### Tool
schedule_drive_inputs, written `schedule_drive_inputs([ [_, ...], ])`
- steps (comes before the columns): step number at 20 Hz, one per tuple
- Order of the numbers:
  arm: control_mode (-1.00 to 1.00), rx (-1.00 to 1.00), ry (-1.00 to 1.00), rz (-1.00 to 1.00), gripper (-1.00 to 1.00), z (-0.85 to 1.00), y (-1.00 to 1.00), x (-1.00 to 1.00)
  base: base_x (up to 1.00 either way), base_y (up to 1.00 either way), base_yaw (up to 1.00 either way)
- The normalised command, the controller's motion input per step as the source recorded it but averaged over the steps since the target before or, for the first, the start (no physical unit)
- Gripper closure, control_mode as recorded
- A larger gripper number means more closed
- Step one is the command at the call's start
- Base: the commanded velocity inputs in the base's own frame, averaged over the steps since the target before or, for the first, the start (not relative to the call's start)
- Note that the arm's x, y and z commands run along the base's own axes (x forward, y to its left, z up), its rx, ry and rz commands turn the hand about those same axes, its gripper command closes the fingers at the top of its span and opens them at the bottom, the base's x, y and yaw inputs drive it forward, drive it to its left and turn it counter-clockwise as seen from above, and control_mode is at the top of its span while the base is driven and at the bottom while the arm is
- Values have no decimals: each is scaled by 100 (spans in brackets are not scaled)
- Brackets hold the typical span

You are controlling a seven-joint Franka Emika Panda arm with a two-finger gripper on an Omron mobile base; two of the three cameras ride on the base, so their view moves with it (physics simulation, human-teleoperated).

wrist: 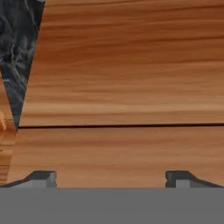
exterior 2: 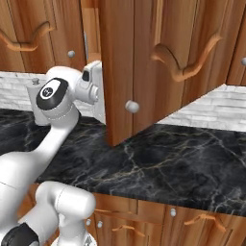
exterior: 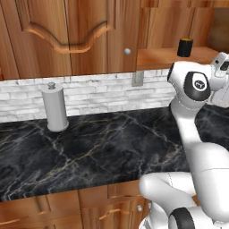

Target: Open the cabinet directly in front. Then move the liquor and the mug to the dining counter with the candle on it.

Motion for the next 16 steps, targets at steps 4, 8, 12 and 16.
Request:
schedule_drive_inputs([
  [4,-100,10,-12,-13,-100,-2,-100,-76,0,0,0],
  [8,-100,11,-13,-3,-100,-3,-100,-28,0,0,0],
  [12,-100,13,-9,0,-100,0,-83,-1,0,0,0],
  [16,-100,16,-9,3,-100,-3,-68,0,0,0,0],
])
